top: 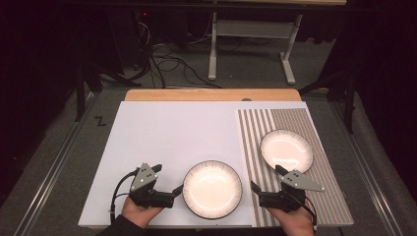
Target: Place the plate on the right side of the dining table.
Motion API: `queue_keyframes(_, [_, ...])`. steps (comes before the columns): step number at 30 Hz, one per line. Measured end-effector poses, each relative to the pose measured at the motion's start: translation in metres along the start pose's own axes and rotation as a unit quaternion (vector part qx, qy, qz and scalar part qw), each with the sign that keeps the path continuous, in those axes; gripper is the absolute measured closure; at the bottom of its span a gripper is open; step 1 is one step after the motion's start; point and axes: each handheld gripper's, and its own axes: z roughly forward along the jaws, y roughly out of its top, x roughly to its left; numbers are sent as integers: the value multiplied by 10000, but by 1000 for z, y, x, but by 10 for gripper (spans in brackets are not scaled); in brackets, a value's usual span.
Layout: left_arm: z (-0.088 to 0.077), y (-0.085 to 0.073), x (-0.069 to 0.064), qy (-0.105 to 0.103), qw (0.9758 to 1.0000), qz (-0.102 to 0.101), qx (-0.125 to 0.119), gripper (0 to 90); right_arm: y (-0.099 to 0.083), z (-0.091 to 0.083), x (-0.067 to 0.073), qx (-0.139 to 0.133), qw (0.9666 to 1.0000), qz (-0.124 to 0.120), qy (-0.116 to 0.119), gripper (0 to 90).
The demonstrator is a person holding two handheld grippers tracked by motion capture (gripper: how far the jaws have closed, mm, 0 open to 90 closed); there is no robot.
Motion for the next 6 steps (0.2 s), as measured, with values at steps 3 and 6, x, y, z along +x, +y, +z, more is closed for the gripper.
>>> queue_keyframes(3, [0, -1, -1, -3, 10000, 26, 18, 15, -2, 2, -1, 34, 10000, -19, 31, 4])
queue_keyframes(6, [0, -2, -3, 16, 10000, 10, 7, 14, -3, 2, -3, 47, 10000, -7, 57, 3])
